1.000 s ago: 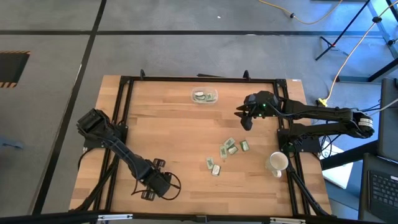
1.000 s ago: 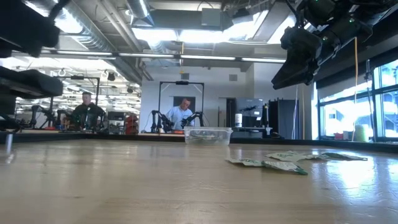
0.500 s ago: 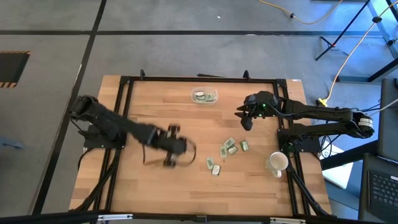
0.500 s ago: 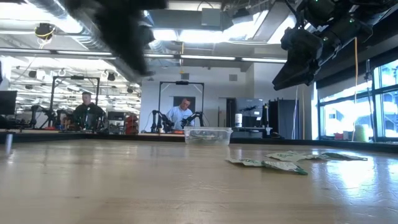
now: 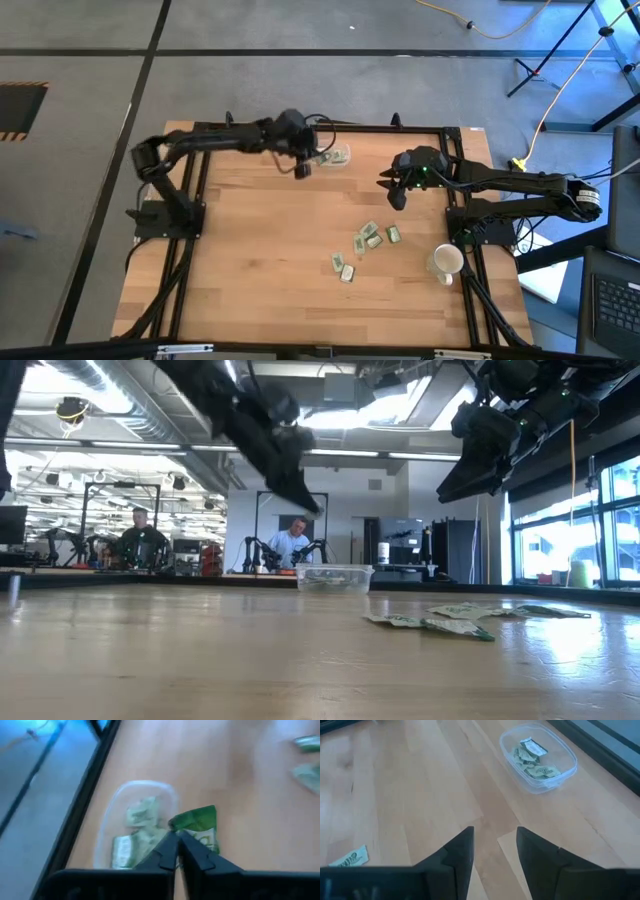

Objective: Pick and place items into bin
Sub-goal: Put the green stevia packet into the transparent bin

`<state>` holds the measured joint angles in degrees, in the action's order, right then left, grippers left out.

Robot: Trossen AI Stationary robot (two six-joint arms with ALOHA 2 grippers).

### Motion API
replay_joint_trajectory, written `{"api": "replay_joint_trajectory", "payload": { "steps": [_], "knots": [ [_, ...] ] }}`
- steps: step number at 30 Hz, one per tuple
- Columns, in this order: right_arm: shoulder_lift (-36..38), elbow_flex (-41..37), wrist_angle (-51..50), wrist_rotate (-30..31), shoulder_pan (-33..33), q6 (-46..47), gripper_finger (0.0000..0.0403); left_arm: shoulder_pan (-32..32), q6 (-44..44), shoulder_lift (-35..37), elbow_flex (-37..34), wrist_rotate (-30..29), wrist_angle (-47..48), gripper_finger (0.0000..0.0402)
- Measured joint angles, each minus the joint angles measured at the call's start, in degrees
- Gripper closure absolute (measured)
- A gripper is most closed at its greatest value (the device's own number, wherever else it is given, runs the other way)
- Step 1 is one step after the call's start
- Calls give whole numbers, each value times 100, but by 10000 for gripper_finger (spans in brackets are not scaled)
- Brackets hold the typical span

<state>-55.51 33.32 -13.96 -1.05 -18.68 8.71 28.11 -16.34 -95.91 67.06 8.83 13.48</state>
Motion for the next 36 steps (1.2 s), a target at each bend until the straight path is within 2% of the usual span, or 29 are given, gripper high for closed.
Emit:
{"api": "replay_joint_trajectory", "payload": {
  "steps": [3,9,16,27,32,36],
  "knots": [
    [0,0,6,1,0,-2,251,372,-211,-571,223,310,-14,394],
    [0,0,1,0,0,18,251,614,-309,-1454,821,0,52,390],
    [0,0,-62,2,0,24,251,566,-594,-1777,1149,-80,81,389],
    [0,0,-44,-7,0,-179,251,530,-596,-1681,1153,-174,404,334],
    [0,162,-209,-155,149,-457,251,527,-591,-1111,1152,-140,655,325],
    [-21,696,-1176,-149,475,-416,253,464,-526,-341,912,314,655,329]
  ]
}}
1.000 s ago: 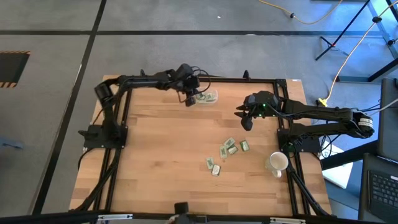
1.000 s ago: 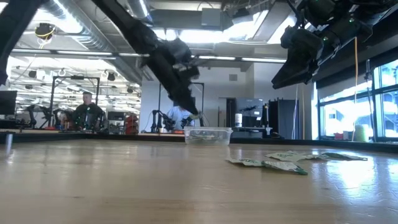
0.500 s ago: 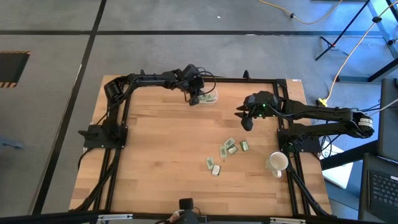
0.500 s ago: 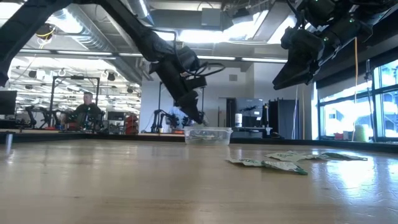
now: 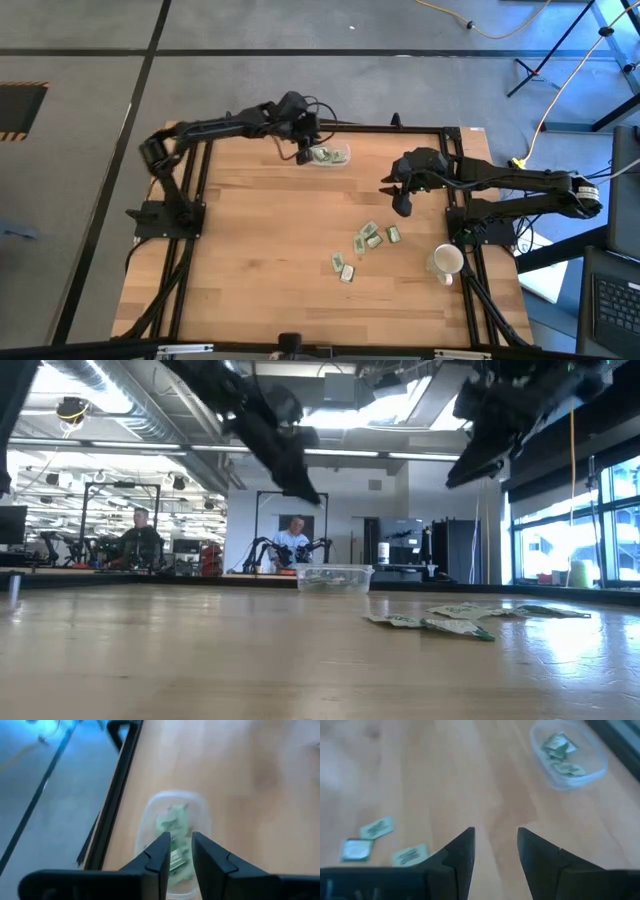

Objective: Pick and place items into bin
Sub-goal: Put the green stevia packet into the transparent bin

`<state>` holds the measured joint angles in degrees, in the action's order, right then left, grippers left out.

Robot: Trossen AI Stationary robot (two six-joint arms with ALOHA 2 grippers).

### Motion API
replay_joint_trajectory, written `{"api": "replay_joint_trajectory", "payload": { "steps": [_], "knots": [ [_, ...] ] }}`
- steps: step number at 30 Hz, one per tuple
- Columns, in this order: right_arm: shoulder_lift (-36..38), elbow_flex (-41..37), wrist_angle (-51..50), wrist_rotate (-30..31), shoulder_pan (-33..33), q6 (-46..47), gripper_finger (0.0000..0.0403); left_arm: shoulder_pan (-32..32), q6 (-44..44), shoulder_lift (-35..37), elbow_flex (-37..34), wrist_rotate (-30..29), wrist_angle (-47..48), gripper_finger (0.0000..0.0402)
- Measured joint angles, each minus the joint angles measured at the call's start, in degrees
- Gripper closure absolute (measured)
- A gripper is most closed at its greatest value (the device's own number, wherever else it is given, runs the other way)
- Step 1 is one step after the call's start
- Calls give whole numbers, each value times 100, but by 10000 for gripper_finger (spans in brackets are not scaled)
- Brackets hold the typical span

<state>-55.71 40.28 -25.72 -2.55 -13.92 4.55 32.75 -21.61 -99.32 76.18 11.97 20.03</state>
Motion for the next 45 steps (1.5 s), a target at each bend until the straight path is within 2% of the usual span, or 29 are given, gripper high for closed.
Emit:
{"api": "replay_joint_trajectory", "payload": {
  "steps": [5,9,16,23,32,39,45],
  "knots": [
    [-161,656,-1306,284,543,484,273,-91,378,1173,-608,380,-123,331],
    [-442,768,-1875,295,958,1223,290,-235,772,2096,-1451,411,-631,331],
    [-1249,768,-2359,262,1679,2566,299,-709,1358,3364,-3320,414,-2561,331],
    [-1956,766,-2330,56,2000,3859,299,-1120,1495,3821,-4616,315,-4272,332],
    [-2642,764,-2361,5,2084,4930,299,-1326,1501,3829,-5029,306,-4667,331],
    [-3086,764,-2210,8,2086,4905,299,-1322,1491,3829,-5025,306,-4808,331],
    [-3412,762,-2153,239,2086,4908,299,-1322,1487,3829,-5025,306,-4758,331]
  ]
}}
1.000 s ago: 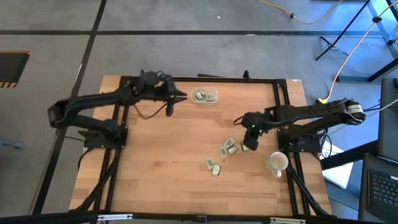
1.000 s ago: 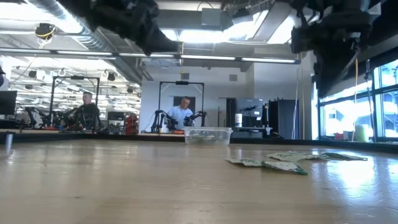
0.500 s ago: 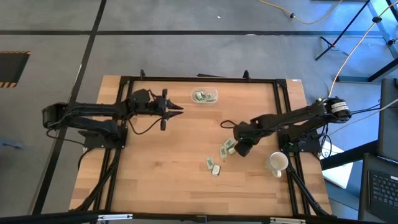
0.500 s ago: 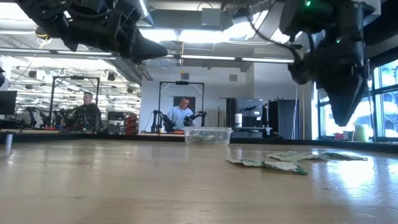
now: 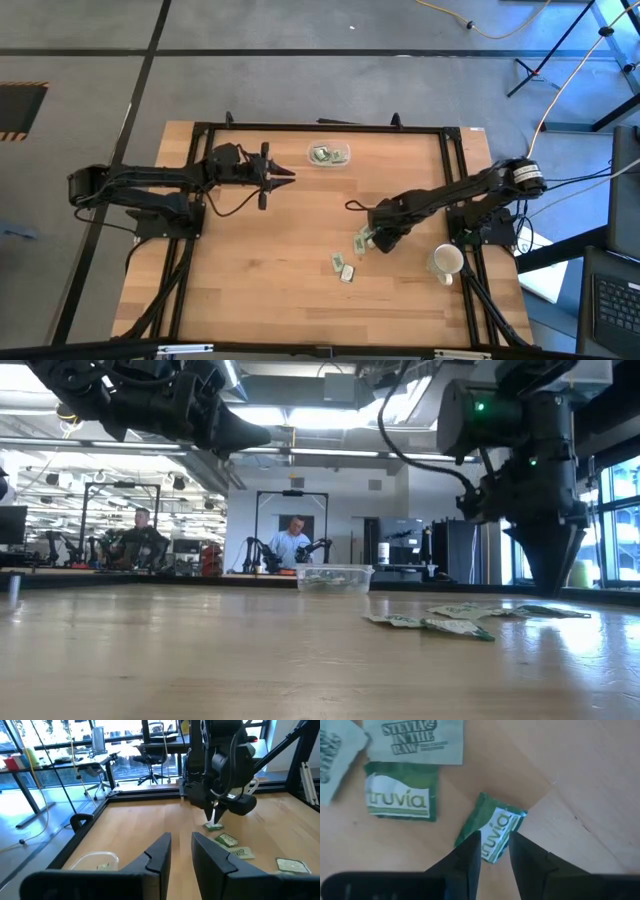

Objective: Pick and place items into bin
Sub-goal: Put the green stevia packet into the transparent bin

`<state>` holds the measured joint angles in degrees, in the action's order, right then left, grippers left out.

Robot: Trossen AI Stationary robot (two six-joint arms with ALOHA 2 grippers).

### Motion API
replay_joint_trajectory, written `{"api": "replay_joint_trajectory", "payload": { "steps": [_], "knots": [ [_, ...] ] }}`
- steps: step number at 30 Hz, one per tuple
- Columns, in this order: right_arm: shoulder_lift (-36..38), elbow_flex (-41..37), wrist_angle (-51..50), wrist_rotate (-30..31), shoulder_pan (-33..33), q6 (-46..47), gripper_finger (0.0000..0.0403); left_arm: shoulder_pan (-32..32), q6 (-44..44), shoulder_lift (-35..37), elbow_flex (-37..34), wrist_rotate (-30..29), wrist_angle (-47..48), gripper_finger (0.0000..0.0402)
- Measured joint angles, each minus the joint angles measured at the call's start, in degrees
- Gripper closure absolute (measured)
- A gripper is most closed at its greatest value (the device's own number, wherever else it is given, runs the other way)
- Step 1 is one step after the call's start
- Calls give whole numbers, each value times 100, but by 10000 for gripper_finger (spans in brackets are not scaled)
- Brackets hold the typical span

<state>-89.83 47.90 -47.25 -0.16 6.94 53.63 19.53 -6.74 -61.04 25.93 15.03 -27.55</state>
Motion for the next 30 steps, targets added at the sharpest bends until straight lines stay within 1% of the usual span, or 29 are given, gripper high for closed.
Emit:
{"api": "replay_joint_trajectory", "payload": {
  "steps": [11,17,20,26,30],
  "knots": [
    [-438,18,47,-16,-2,-4,299,0,-195,0,2,0,81,331],
    [-469,20,49,-38,-2,-4,301,0,-195,0,2,0,81,331],
    [-473,17,58,-53,-2,-6,312,0,-197,0,2,-4,81,331],
    [-480,11,71,-65,-2,-29,353,0,-197,0,2,-9,81,331],
    [-445,9,67,-64,-2,-112,371,0,-197,0,2,-13,81,331]
  ]
}}
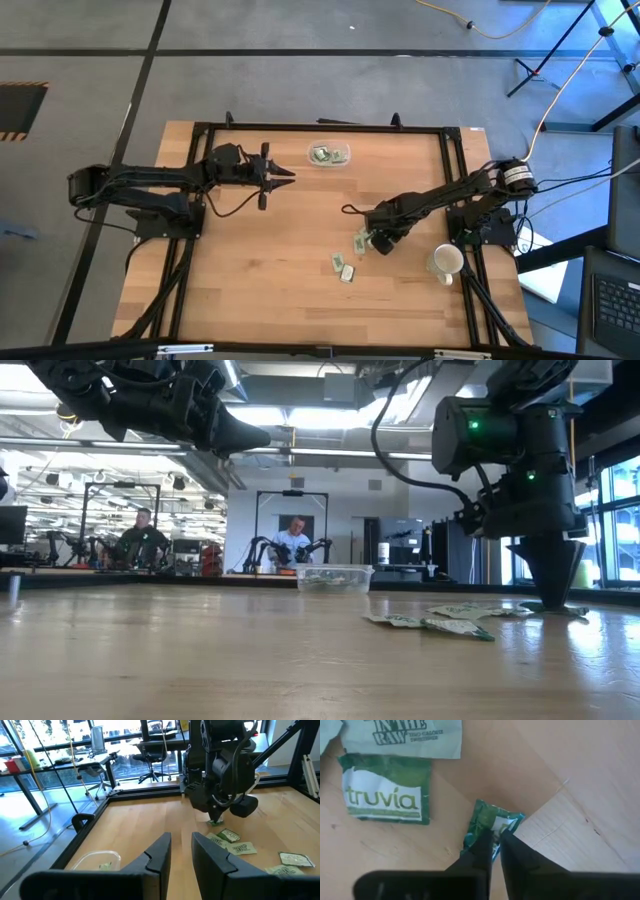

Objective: Pick and place items into bin
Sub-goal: Put the green stevia packet into the transparent bin

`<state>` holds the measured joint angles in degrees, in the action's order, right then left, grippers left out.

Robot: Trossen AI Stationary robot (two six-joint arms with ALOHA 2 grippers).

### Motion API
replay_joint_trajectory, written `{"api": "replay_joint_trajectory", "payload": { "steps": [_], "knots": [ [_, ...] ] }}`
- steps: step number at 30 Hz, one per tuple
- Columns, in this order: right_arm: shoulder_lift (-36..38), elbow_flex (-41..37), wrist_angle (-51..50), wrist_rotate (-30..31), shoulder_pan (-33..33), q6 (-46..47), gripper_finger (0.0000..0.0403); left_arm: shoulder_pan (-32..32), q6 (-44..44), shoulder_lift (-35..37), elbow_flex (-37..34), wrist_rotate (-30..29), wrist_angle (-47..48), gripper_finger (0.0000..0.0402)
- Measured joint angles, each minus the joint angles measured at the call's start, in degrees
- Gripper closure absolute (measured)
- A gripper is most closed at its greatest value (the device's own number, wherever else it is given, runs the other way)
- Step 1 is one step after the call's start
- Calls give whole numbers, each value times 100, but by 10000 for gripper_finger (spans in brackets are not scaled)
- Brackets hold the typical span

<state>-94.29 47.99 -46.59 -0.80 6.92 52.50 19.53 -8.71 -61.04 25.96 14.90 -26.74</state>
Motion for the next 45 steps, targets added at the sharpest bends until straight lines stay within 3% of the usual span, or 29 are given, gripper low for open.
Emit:
{"api": "replay_joint_trajectory", "payload": {
  "steps": [12,16,20,25,29,34,45],
  "knots": [
    [1121,-33,229,325,-201,-249,386,0,-2,-2,2,-10,140,331],
    [1377,187,863,698,-590,-1123,387,0,-2,-2,2,-9,134,331],
    [1315,963,1160,796,-1138,-2508,387,0,-2,-2,2,-9,149,331],
    [945,2163,1224,796,-1964,-4154,387,2,-2,-2,2,-8,207,331],
    [462,2856,1227,684,-2641,-4695,387,2,-2,-2,2,-7,289,331],
    [-334,3174,1315,275,-3097,-5299,387,4,-2,-2,2,-9,274,331],
    [-1853,3652,1432,262,-3470,-5452,387,7,-2,-2,2,-24,258,331]
  ]
}}
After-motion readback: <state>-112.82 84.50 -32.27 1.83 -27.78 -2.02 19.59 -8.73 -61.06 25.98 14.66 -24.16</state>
